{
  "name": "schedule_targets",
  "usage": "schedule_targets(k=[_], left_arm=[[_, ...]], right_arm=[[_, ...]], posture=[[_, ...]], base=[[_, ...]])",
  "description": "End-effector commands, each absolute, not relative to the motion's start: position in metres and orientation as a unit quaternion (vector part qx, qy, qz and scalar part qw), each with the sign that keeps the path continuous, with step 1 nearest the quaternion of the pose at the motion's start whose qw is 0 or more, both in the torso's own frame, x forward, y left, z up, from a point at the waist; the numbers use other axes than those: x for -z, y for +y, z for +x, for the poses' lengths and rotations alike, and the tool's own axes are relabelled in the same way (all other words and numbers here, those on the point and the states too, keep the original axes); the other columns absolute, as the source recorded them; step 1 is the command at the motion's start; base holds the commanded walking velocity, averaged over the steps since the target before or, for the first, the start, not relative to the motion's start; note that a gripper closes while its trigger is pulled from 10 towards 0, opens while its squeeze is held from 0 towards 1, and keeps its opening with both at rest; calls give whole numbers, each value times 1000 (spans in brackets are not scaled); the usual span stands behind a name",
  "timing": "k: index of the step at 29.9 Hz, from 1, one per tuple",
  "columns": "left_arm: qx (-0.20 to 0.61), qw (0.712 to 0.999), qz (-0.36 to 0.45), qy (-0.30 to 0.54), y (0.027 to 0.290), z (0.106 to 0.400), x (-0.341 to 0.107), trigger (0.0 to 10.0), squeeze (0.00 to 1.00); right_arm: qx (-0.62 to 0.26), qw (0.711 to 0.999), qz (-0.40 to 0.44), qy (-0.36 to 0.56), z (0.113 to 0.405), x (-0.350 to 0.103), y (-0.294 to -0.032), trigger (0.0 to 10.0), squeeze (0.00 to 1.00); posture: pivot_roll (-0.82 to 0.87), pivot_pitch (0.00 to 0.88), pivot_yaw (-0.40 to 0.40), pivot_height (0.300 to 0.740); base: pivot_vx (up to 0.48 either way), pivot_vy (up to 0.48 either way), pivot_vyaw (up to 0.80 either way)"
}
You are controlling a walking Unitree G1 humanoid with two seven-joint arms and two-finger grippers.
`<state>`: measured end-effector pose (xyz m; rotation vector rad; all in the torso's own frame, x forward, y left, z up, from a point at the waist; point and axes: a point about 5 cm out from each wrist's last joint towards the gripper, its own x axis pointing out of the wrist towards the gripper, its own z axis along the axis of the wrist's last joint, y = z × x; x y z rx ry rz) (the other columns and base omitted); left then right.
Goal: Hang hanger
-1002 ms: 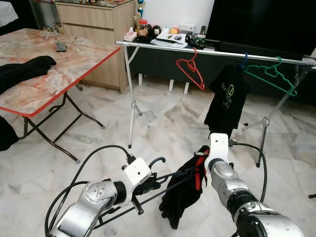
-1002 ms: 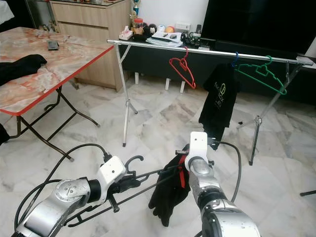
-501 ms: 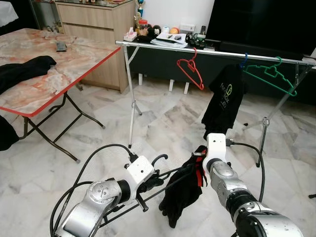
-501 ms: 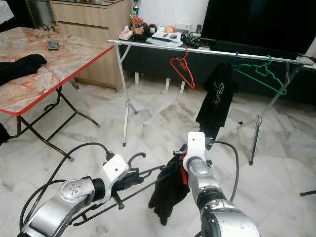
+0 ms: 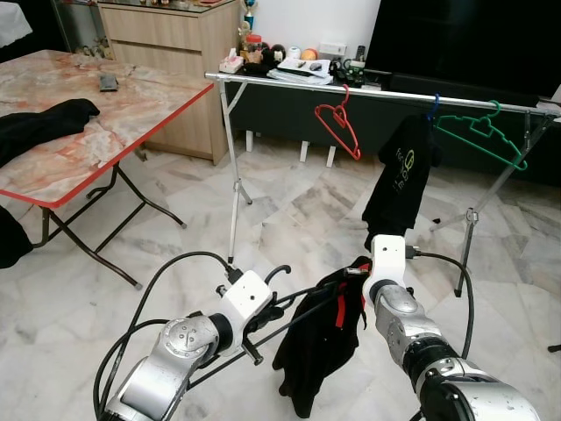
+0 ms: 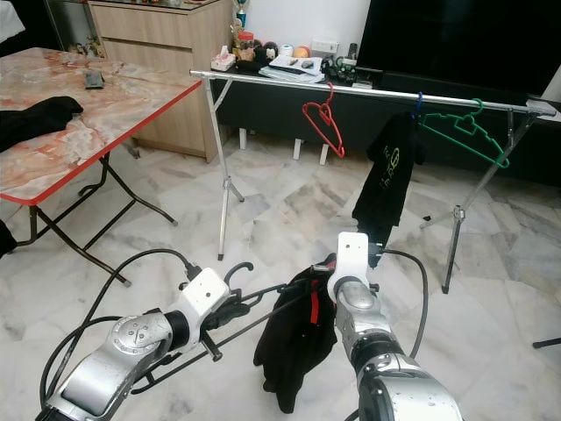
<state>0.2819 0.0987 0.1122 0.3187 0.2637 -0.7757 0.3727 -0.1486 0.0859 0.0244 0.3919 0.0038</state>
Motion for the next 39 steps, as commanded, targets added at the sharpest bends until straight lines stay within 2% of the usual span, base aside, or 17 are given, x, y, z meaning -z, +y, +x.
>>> schedule_targets(k=[1, 4, 9, 20, 23, 27, 33, 35, 39], left_arm=[[389, 901, 149, 118, 95, 281, -118, 10000, 0], [407, 896, 136, 109, 91, 278, -120, 10000, 0], [399, 901, 136, 104, 91, 280, -122, 10000, 0], [306, 929, 172, 116, 105, 298, -118, 10000, 0], [324, 927, 158, 106, 100, 296, -120, 10000, 0], [384, 907, 139, 99, 88, 285, -122, 10000, 0], [428, 890, 120, 101, 82, 275, -123, 10000, 0], [425, 892, 118, 94, 82, 276, -125, 10000, 0], [356, 923, 125, 71, 90, 293, -132, 10000, 0]], right_arm=[[-32, 984, 6, 175, 380, -100, -144, 10000, 0], [-64, 983, -4, 171, 382, -104, -138, 10000, 0], [-62, 984, -1, 168, 384, -109, -141, 10000, 0], [2, 988, 14, 157, 385, -113, -158, 10000, 0], [-1, 987, 13, 162, 384, -110, -158, 10000, 0], [-31, 985, 6, 172, 382, -105, -151, 10000, 0], [-44, 984, 4, 175, 381, -104, -145, 10000, 0], [-48, 983, 4, 177, 381, -103, -145, 10000, 0], [-56, 982, 6, 180, 381, -103, -141, 10000, 0]], posture=[[143, 39, -87, 740], [143, 40, -88, 740], [143, 40, -88, 740], [139, 42, -85, 740], [139, 43, -84, 740], [141, 44, -83, 740], [141, 44, -83, 740], [143, 44, -83, 740], [144, 45, -84, 740]], base=[[0, 0, 0], [0, 0, 0], [0, 0, 0], [0, 0, 0], [0, 0, 0], [0, 0, 0], [0, 0, 0], [0, 0, 0], [0, 0, 0]])
